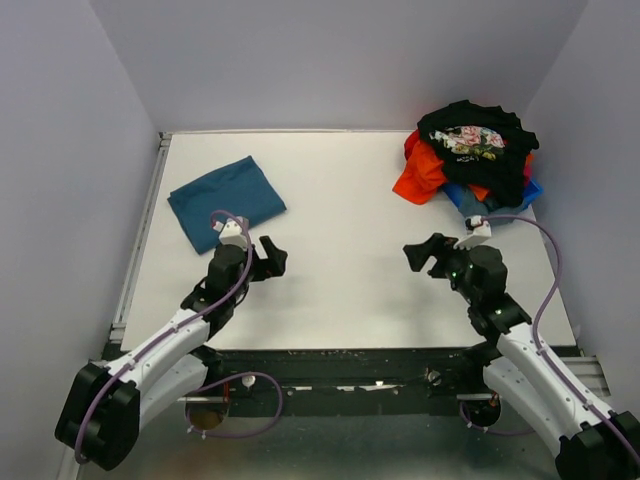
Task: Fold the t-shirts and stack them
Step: Put the neatly folded tshirt into the corner of the board with the left arm
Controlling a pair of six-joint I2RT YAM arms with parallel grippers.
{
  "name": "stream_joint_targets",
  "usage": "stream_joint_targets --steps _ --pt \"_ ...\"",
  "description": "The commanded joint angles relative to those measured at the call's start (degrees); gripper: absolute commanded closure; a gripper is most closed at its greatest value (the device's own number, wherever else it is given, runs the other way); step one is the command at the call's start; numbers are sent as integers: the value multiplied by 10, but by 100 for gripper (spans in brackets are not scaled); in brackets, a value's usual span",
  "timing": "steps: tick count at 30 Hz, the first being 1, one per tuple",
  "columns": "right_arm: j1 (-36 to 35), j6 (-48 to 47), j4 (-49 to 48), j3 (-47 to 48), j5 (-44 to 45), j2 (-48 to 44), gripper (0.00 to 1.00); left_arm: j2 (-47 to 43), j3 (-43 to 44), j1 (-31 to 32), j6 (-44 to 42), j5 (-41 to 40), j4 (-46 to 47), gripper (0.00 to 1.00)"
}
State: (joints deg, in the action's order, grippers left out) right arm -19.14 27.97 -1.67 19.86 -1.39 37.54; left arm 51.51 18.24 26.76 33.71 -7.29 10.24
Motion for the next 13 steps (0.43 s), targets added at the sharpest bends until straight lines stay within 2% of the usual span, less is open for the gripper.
stream_joint_targets --steps 1,13 --pt "-2 -17 -54 -17 43 -14 6 -29 -7 4 -45 8 65 1" --pt "-2 -19 -85 -41 39 -25 7 -53 -11 4 -42 29 87 1"
